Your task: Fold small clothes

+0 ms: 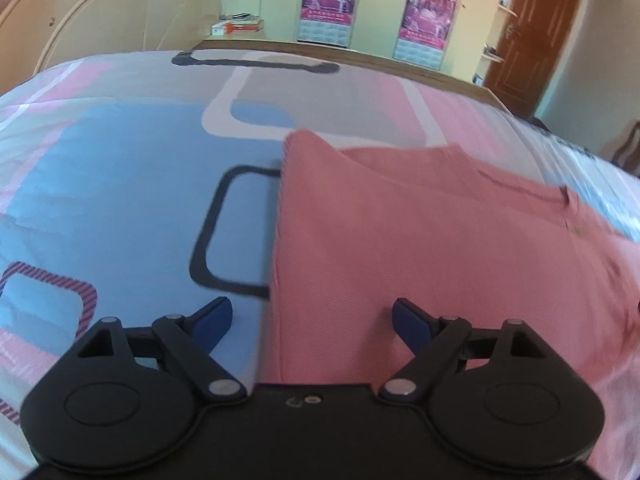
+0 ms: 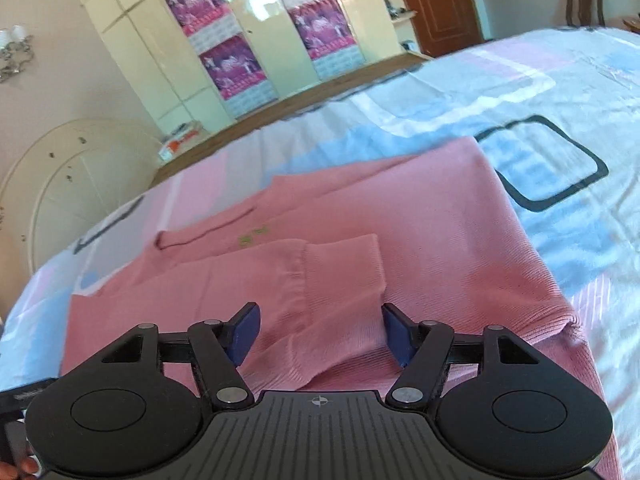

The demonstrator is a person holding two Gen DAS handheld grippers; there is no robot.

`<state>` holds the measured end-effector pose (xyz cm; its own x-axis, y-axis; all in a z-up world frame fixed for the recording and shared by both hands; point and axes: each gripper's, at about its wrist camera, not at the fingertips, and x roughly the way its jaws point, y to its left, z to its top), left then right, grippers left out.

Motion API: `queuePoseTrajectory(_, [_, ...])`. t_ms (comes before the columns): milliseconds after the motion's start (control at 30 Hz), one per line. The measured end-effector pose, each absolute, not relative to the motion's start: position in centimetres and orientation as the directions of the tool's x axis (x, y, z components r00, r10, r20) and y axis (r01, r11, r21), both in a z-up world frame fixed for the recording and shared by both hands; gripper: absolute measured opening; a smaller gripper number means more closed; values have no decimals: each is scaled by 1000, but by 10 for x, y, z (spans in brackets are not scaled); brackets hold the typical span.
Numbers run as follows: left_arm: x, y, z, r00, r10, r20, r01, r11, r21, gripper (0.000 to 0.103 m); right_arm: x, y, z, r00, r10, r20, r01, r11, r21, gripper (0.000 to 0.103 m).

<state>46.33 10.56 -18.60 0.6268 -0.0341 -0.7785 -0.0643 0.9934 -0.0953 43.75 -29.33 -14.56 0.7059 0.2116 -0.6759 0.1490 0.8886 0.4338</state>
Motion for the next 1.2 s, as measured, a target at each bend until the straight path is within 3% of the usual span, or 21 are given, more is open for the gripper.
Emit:
queuePoseTrajectory(33, [466,107,-185,628,-34,-777,-72,992,-101,84,439,-292,-148,699,218,-681,150,887,437,38])
queuePoseTrajectory(67, [470,109,-184,630,-33,-776,-78,991,-106,83,439,-291,-148,692,221,-687,144,891,431,18])
queuePoseTrajectory(167, [479,112,-184,633,-34,-773,-87,990,-115,76,429,-289,-145,691,217,-690,105,913,393,10])
queuePoseTrajectory(300, [488,112,-189,627,-31,-778,-89,990,-111,75,420,-289,-147,699,119,-705,94,962,255,8])
queuePoseTrajectory(400, [491,111,-188,629,-31,-777,-81,991,-105,82,422,-294,-149,685,158,-711,77,955,287,10])
queuePoseTrajectory(433, [493,111,-188,629,-32,-776,-81,991,-107,83,421,-296,-145,701,171,-692,72,949,307,14])
queuePoseTrajectory(500, [498,112,-186,632,-33,-774,-88,990,-114,83,424,-299,-140,725,180,-664,75,939,336,53])
queuePoseTrajectory(633, [514,118,-187,639,-42,-768,-108,984,-144,75,446,-295,-145,712,179,-679,74,942,326,57])
queuePoseTrajectory(700, [522,123,-187,646,-40,-762,-126,979,-158,72,459,-293,-151,699,154,-698,97,947,306,56])
queuePoseTrajectory(767, [529,127,-188,664,-24,-748,-144,977,-159,56,468,-291,-155,693,150,-706,101,948,301,55])
queuePoseTrajectory(833, [533,129,-188,673,-6,-739,-150,978,-145,31,470,-285,-156,695,169,-699,68,952,298,25])
queuePoseTrajectory(867, [534,131,-188,680,-3,-733,-153,977,-146,25,471,-281,-155,691,195,-697,43,950,308,12])
queuePoseTrajectory(900, [533,132,-188,685,-4,-728,-157,976,-153,18,472,-278,-157,693,201,-692,32,951,307,12])
queuePoseTrajectory(1067, [528,139,-190,709,7,-705,-185,967,-177,14,469,-269,-146,751,196,-630,-20,961,275,9])
queuePoseTrajectory(1133, [527,138,-192,710,16,-704,-191,966,-172,14,474,-268,-156,729,114,-675,8,985,175,9])
queuePoseTrajectory(1200, [528,135,-190,707,32,-706,-191,971,-147,17,475,-282,-167,707,114,-698,49,976,210,9])
